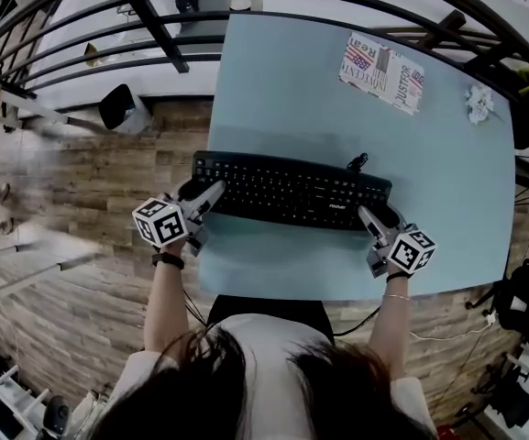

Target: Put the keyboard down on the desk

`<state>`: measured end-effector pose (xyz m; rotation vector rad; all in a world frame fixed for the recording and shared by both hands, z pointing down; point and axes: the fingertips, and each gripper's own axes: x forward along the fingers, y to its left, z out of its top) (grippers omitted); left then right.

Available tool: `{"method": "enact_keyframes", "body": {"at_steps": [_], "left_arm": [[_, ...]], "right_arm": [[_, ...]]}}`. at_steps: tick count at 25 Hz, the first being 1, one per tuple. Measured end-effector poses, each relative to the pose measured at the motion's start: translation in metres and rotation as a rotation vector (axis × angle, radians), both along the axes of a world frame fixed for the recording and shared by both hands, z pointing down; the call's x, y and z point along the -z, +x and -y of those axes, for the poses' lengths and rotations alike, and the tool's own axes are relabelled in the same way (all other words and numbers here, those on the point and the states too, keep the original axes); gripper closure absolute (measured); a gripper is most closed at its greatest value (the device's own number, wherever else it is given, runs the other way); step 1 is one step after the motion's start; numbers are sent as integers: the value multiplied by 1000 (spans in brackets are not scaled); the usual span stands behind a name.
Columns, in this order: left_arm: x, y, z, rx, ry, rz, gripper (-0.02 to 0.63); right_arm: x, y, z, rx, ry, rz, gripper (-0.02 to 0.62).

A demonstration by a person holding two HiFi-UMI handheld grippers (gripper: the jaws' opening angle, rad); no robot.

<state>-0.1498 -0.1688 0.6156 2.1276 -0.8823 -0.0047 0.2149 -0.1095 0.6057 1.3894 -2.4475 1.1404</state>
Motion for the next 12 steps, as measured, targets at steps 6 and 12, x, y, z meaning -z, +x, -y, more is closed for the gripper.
{"method": "enact_keyframes", "body": {"at_steps": [6,12], "left_arm": [[-11,-1,2,10,-30,32,324],[-12,-3,3,34,-43,81,314]], "right_arm": [[-13,0,2,-9,-36,-13,354],[-21,3,7,-17,-71,-90,344]]}}
